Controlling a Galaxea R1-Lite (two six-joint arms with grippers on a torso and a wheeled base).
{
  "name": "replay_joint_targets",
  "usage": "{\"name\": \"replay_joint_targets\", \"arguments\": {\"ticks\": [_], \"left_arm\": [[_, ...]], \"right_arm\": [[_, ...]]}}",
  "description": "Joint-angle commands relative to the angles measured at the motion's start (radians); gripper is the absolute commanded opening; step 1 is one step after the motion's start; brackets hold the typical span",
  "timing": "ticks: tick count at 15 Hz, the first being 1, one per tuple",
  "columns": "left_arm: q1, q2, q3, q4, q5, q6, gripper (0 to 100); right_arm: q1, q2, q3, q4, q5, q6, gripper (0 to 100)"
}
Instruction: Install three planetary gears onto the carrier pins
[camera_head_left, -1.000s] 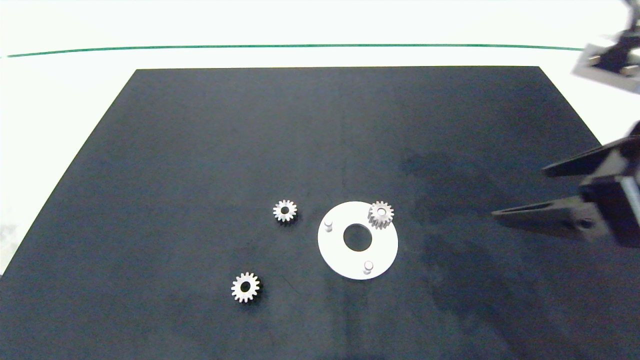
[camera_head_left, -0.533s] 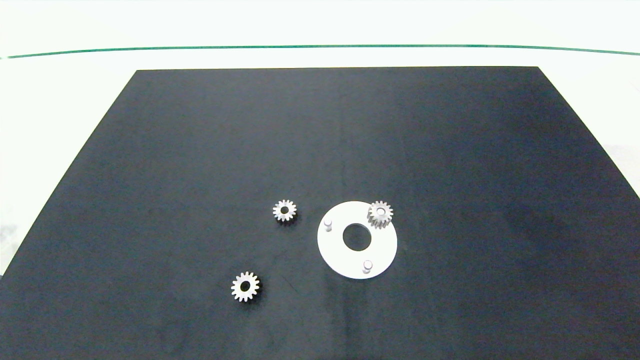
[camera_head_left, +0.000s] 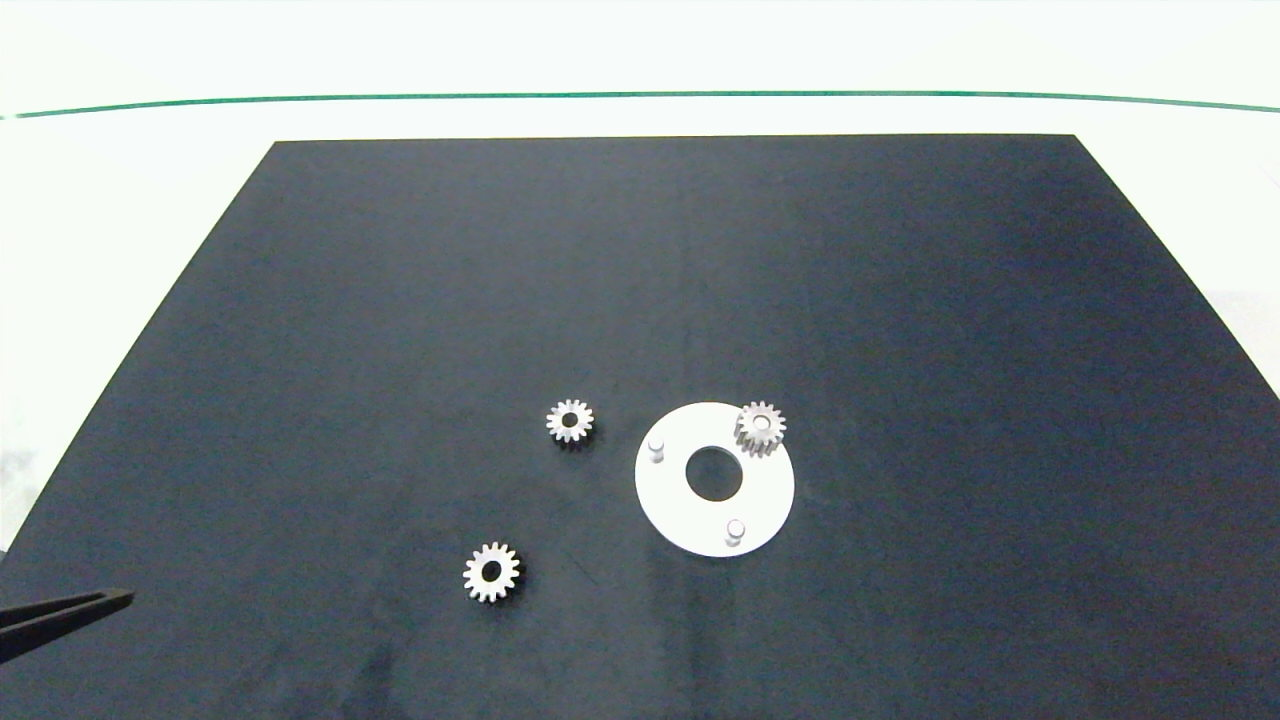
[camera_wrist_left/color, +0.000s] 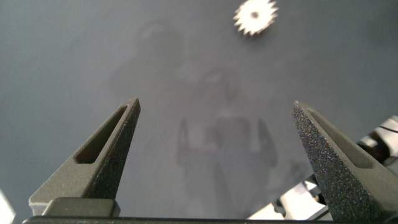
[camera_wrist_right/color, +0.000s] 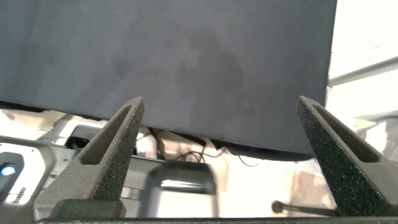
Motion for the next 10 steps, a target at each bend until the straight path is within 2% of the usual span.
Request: {"name": "replay_joint_targets", "arguments": {"ticks": [1,2,4,6,10], "left_arm": [[-0.158,0.176,0.013,-0.079,0.002,-0.013,100],[-0.175,0.196,0.017,-0.099,0.002,-0.014,100],[-0.244,0.289,0.033,-0.224,0.003,-0.031,100],[-0.289,0.361,0.04,-0.323,0.008,-0.037,100],[-0.341,0.519,0.047,-0.461,0.012,-0.042,100]], "right_arm": [[-0.176,-0.047,0.016,0.007,0.123,-0.052,100],[-0.191,-0.049,0.016,0.009,0.133,-0.058,100],[-0.203,-0.067,0.036,0.012,0.134,-0.077,100],[-0.203,-0.075,0.055,0.012,0.134,-0.077,100],[-0.2,-0.095,0.09,0.006,0.134,-0.077,100]]}}
